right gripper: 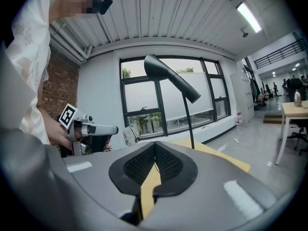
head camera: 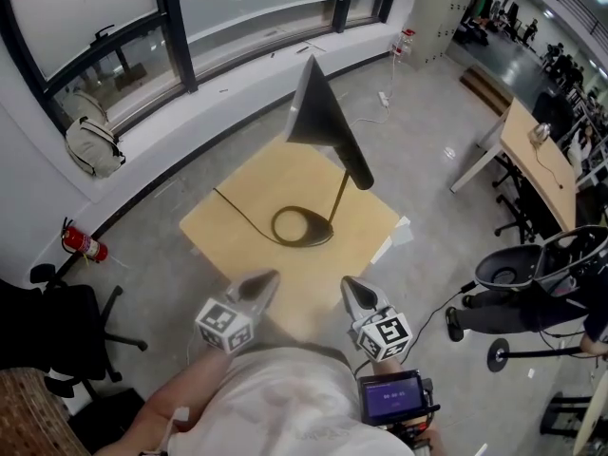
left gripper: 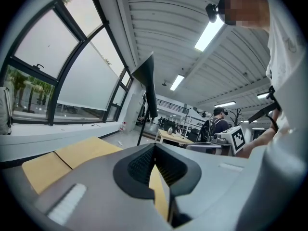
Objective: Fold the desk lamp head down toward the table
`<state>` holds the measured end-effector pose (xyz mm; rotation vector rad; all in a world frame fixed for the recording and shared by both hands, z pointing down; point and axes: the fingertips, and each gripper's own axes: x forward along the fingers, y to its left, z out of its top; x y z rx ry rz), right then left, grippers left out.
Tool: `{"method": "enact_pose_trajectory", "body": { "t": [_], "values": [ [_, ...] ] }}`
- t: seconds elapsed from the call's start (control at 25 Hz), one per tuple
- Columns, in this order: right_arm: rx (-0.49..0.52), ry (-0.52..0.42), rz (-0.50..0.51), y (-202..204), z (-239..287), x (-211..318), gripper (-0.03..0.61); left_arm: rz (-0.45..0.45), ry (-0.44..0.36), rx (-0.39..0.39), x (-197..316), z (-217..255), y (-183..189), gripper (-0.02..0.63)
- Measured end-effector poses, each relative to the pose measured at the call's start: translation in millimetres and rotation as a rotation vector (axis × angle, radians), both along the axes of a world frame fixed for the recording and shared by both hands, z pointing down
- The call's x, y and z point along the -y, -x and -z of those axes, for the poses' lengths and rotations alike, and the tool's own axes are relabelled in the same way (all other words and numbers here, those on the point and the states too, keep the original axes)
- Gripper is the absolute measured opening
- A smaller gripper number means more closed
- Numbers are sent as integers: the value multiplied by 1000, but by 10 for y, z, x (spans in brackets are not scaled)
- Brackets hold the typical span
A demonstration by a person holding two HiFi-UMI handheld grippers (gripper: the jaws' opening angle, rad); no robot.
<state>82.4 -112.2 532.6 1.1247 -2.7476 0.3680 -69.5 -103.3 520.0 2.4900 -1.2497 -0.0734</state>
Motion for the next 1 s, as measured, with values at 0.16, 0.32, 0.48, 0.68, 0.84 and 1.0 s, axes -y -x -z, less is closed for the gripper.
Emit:
{"method": "enact_pose_trajectory", "body": {
  "t": [0.16,0.32,0.48,0.68,0.84,1.0],
  "values": [
    [1,-34,23,-43,127,272,12,24,15,10,184,38,-34,2],
    [-20,-67,52,-116,244,511,12,45,-22,44,375,159,-140,2],
    [-28,-102,81,-184,318,738,12,50,-53,80,529,332,-241,2],
    [-84,-129,121,-205,400,1031,12,50,-103,80,714,640,-299,2],
    [-92,-157,137,-198,529,1229,14,91,-131,90,810,834,-257,2],
    [-86,-213,149,-254,775,1442,15,116,-182,134,897,1104,-264,2]
  ]
}}
